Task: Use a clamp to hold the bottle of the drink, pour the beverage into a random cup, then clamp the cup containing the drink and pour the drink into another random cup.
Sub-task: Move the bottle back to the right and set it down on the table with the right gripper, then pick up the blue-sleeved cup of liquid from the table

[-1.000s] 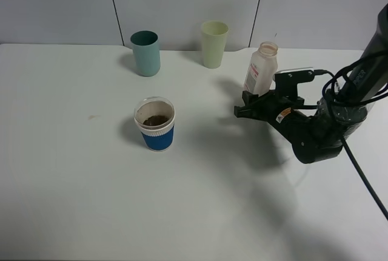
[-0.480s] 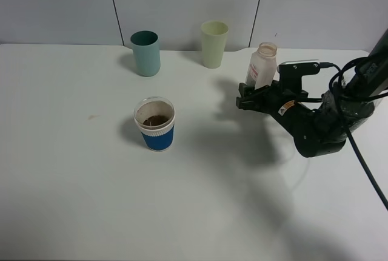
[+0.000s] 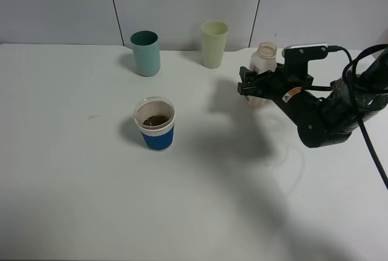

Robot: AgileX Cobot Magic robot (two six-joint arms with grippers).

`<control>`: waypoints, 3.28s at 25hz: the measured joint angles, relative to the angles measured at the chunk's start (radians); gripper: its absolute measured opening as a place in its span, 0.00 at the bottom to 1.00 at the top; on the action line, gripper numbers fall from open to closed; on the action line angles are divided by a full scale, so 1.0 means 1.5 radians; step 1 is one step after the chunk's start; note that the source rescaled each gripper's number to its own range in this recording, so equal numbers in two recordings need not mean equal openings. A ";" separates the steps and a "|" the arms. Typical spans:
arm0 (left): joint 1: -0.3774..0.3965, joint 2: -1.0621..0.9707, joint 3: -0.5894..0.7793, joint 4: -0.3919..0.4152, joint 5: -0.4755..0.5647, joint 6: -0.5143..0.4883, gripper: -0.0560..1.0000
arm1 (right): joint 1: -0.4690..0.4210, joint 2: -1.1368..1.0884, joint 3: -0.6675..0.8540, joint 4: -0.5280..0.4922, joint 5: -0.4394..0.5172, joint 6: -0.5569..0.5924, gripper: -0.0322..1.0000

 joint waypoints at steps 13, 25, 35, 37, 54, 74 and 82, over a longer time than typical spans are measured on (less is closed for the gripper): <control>0.000 0.000 0.000 0.000 0.000 0.000 1.00 | 0.000 -0.072 0.004 -0.003 0.016 -0.017 0.66; 0.000 0.000 0.000 0.000 0.000 0.000 1.00 | 0.000 -0.191 0.005 0.018 0.039 -0.060 0.66; 0.000 0.000 0.000 0.000 0.000 0.000 1.00 | 0.001 -0.222 0.006 0.020 0.035 -0.060 0.66; 0.000 0.000 0.000 0.000 0.000 0.000 1.00 | 0.007 -0.228 0.006 0.028 0.047 -0.060 0.67; 0.000 0.000 0.000 0.000 0.000 0.000 1.00 | 0.016 -0.429 0.007 0.134 0.399 -0.165 1.00; 0.000 0.000 0.000 0.000 0.000 0.000 1.00 | 0.016 -0.688 0.006 -0.187 0.882 0.037 1.00; 0.000 0.000 0.000 0.000 0.000 0.000 1.00 | 0.016 -0.814 0.006 -0.305 1.071 0.091 1.00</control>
